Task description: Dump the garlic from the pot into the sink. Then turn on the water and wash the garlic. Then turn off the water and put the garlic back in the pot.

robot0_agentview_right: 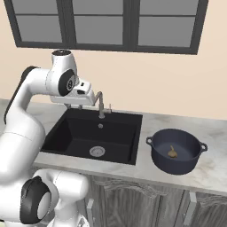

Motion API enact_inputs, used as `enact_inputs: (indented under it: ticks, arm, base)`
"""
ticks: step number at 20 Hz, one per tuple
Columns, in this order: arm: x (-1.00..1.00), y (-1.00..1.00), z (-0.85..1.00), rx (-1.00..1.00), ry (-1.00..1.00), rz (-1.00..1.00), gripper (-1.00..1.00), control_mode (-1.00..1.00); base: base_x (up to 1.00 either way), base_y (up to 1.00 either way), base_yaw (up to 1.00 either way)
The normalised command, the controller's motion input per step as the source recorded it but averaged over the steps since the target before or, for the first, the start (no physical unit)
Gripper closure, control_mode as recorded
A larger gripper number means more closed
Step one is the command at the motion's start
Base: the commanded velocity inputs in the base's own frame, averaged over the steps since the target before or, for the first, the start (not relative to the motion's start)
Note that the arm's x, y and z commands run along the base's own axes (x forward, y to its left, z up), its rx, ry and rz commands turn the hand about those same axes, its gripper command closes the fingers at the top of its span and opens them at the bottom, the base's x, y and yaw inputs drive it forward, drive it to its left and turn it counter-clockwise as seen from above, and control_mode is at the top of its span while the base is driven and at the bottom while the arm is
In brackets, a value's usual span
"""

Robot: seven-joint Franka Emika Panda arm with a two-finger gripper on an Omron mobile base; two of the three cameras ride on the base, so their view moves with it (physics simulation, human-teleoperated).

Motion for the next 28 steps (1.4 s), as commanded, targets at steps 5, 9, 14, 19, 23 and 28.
enact_inputs:
  ticks: [5, 9, 14, 19, 23, 28]
  arm:
    - [-0.12, -0.12, 0.0, -0.01, 0.0, 0.0, -1.0, -1.0]
    - [-0.2, -0.4, 0.0, 0.0, 0.0, -0.06, -1.0, -1.0]
    - [-0.14, -0.45, -0.04, 0.0, 0.0, -0.08, -1.0, -1.0]
    - [0.0, -0.53, -0.33, -0.05, 0.0, -0.07, -1.0, -1.0]
    - [0.0, -0.51, -0.54, -0.12, -0.03, -0.03, -1.0, -1.0]
    - [0.0, -0.47, -0.31, -0.06, 0.0, -0.01, -1.0, -1.0]
  base:
    - [0.0, 0.0, 0.0]
    - [0.0, 0.0, 0.0]
    - [0.0, 0.0, 0.0]
    - [0.0, 0.0, 0.0]
    - [0.0, 0.0, 0.0]
    - [0.0, 0.0, 0.0]
